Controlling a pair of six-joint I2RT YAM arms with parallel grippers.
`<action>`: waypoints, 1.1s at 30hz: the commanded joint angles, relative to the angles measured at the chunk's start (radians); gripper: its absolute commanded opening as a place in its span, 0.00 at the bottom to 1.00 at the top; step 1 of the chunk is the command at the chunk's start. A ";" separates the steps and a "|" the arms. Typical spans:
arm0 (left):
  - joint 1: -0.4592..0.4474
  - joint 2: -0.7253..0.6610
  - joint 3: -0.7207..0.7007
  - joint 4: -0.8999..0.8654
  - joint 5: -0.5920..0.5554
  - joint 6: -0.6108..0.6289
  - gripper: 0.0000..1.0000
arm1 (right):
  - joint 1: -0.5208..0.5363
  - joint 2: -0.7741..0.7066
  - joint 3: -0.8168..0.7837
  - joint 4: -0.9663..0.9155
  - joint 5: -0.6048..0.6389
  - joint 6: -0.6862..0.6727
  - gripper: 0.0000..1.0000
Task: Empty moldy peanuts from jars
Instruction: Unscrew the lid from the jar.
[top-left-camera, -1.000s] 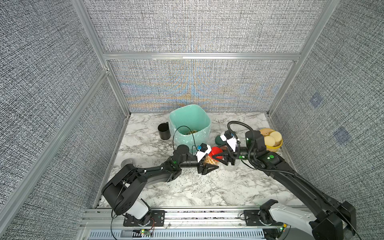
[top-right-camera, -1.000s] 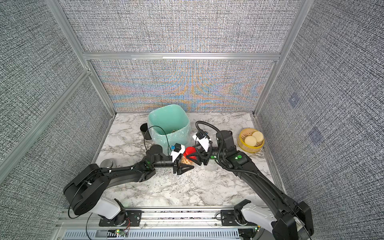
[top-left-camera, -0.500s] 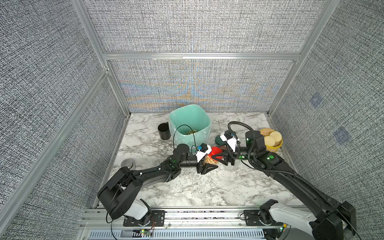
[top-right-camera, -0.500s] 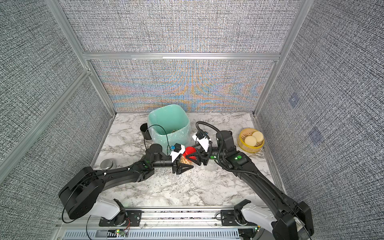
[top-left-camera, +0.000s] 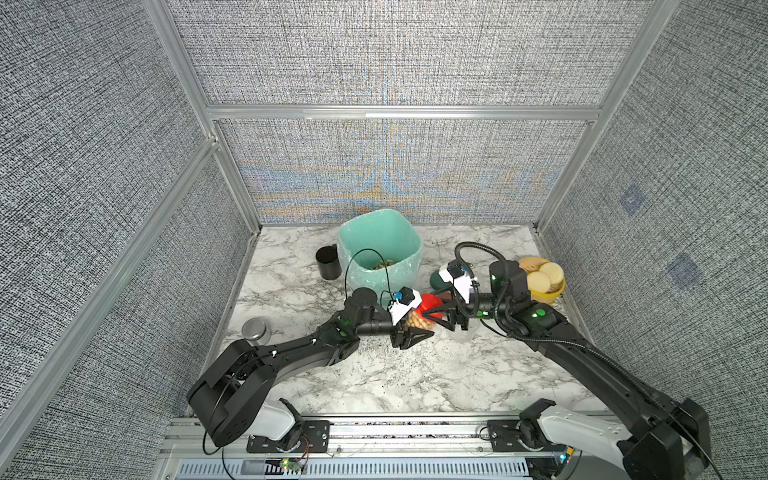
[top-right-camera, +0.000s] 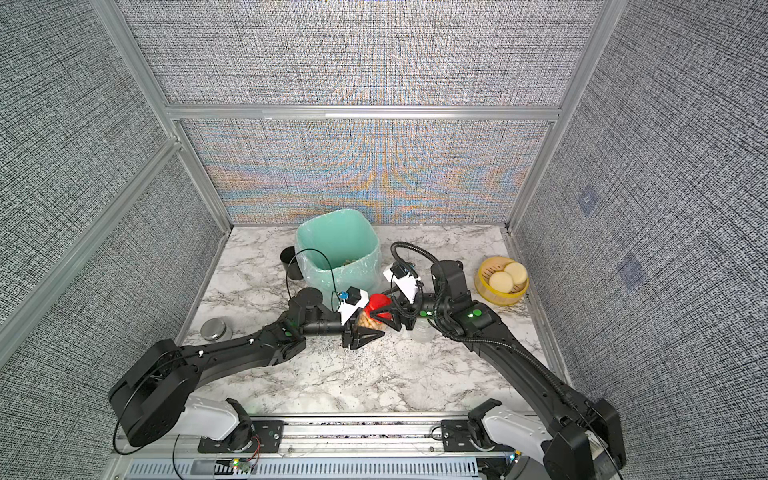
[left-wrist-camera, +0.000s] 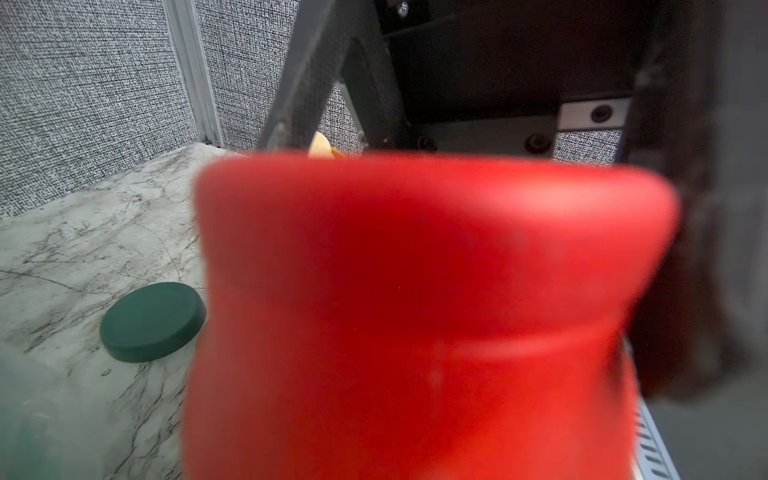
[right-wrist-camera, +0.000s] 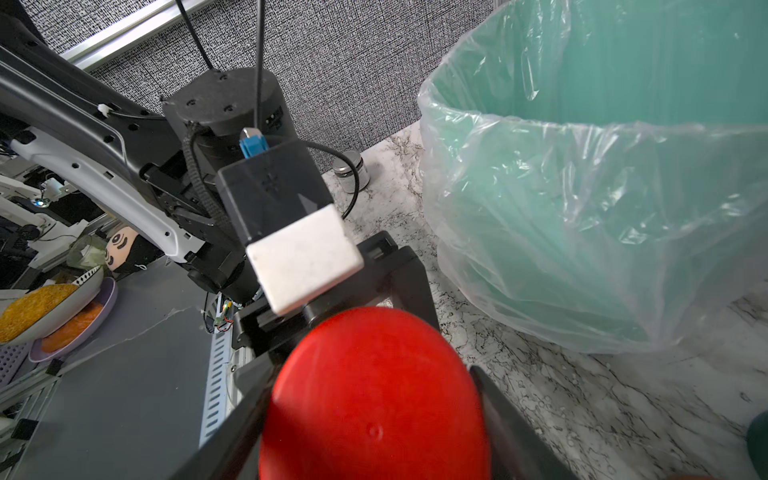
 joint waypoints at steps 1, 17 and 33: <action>0.007 -0.010 0.015 0.001 -0.106 -0.024 0.00 | 0.005 0.009 0.017 -0.082 -0.120 -0.064 0.00; 0.053 -0.160 -0.010 -0.165 0.070 0.186 0.00 | -0.091 0.035 0.032 -0.141 -0.200 -0.756 0.00; 0.070 -0.135 -0.027 -0.188 0.034 0.207 0.00 | -0.138 0.019 0.057 0.044 -0.364 -0.537 0.00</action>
